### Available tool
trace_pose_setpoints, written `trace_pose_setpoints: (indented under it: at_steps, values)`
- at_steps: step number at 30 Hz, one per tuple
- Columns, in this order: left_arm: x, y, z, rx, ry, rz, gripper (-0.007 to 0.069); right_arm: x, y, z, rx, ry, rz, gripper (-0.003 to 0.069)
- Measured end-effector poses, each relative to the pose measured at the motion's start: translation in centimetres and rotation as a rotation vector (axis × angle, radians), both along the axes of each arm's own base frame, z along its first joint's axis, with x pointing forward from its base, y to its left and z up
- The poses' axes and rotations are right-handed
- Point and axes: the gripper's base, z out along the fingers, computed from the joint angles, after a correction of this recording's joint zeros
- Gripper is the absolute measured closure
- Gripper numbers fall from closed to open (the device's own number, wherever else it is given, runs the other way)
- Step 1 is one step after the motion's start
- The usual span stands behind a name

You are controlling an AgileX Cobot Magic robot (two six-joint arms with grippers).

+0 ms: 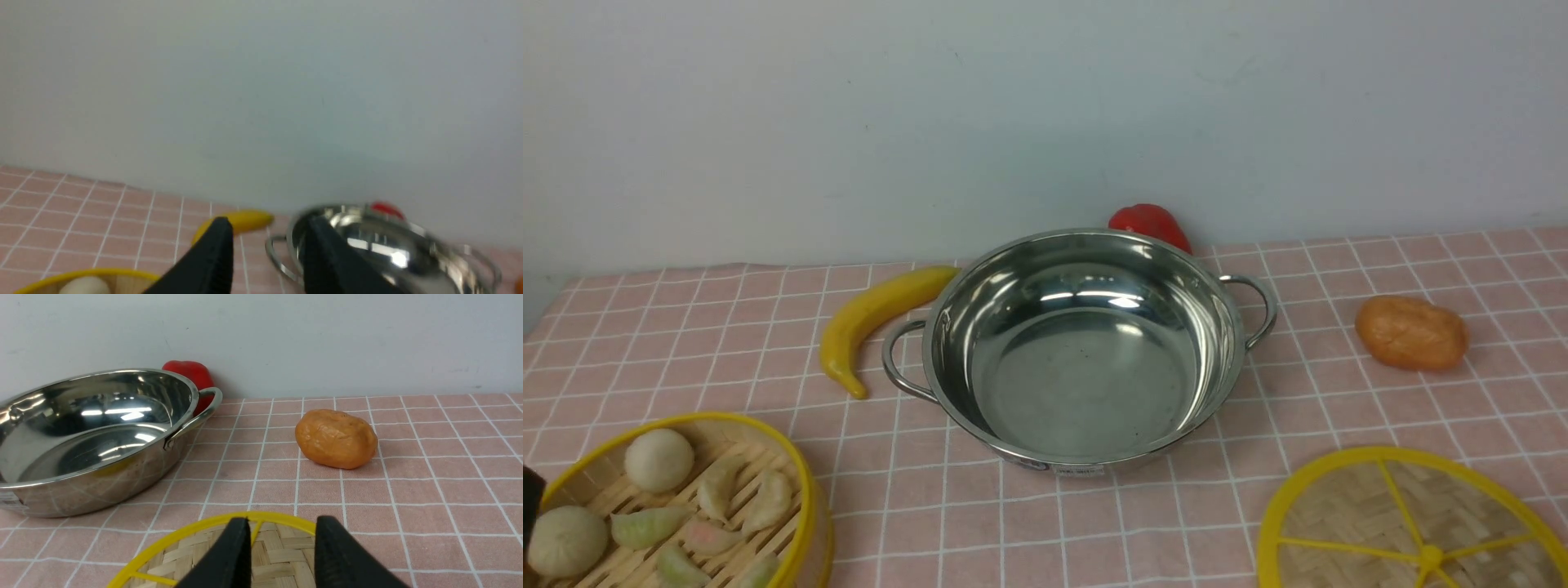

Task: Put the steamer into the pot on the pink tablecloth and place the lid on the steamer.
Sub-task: 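Grasp the rim of the steamer basket holding the buns with the left gripper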

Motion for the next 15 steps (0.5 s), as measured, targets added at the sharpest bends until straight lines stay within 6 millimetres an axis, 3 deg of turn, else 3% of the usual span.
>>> trace_pose_setpoints:
  at_steps: [3,6,8,11,15]
  values:
    - [0.4,-0.4,1.4,0.139,0.280,-0.100,0.0382,0.0,0.0,0.0,0.000,0.000,0.000,0.0417]
    - [0.9,-0.3,1.8,0.217,0.502,-0.150,0.0382,0.0,0.0,0.0,0.000,0.000,0.000,0.0417]
    - [1.7,0.5,1.7,0.358,0.752,-0.204,0.0382,0.0,0.0,0.0,0.000,0.000,0.000,0.0417]
    - [3.1,1.2,1.1,0.512,0.902,-0.282,0.0382,0.0,0.0,0.0,0.000,0.000,0.000,0.0417]
    - [4.9,1.1,0.2,0.644,0.970,-0.445,0.0382,0.0,0.0,0.0,0.000,0.000,0.000,0.0417]
